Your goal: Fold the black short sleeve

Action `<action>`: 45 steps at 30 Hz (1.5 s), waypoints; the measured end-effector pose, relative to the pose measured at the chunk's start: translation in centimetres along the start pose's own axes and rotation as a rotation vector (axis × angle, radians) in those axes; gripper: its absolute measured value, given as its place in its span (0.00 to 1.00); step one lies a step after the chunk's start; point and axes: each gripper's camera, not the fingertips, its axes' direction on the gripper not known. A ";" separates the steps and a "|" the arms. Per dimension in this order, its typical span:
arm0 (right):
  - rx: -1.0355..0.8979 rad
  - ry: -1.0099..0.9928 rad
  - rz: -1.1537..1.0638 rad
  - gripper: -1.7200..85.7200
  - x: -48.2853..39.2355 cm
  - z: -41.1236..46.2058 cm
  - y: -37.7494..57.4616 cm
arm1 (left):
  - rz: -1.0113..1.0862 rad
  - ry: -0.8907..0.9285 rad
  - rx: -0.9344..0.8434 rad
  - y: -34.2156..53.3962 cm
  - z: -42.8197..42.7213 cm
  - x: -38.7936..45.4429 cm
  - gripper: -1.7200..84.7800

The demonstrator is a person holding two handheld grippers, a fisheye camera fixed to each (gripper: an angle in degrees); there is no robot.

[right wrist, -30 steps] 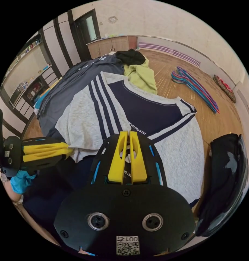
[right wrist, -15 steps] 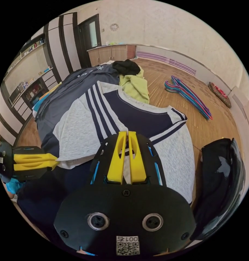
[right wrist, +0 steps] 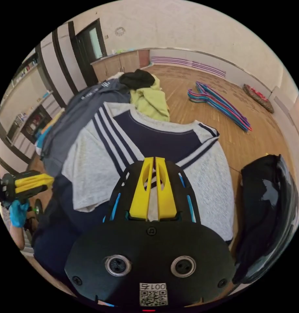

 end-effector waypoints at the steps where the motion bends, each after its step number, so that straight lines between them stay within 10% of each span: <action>1: 0.024 -0.076 -0.010 0.03 0.0 -0.4 -0.5 | 0.008 -0.021 -0.001 -0.2 0.1 -0.6 0.02; 14: 0.073 -0.146 -0.236 0.14 -6.9 3.5 -10.2 | 0.050 0.028 0.009 0.0 2.9 -1.6 0.05; 45: -0.015 -0.100 -0.317 0.02 -13.4 9.4 -16.4 | -0.004 0.094 0.135 3.9 2.2 -6.8 0.02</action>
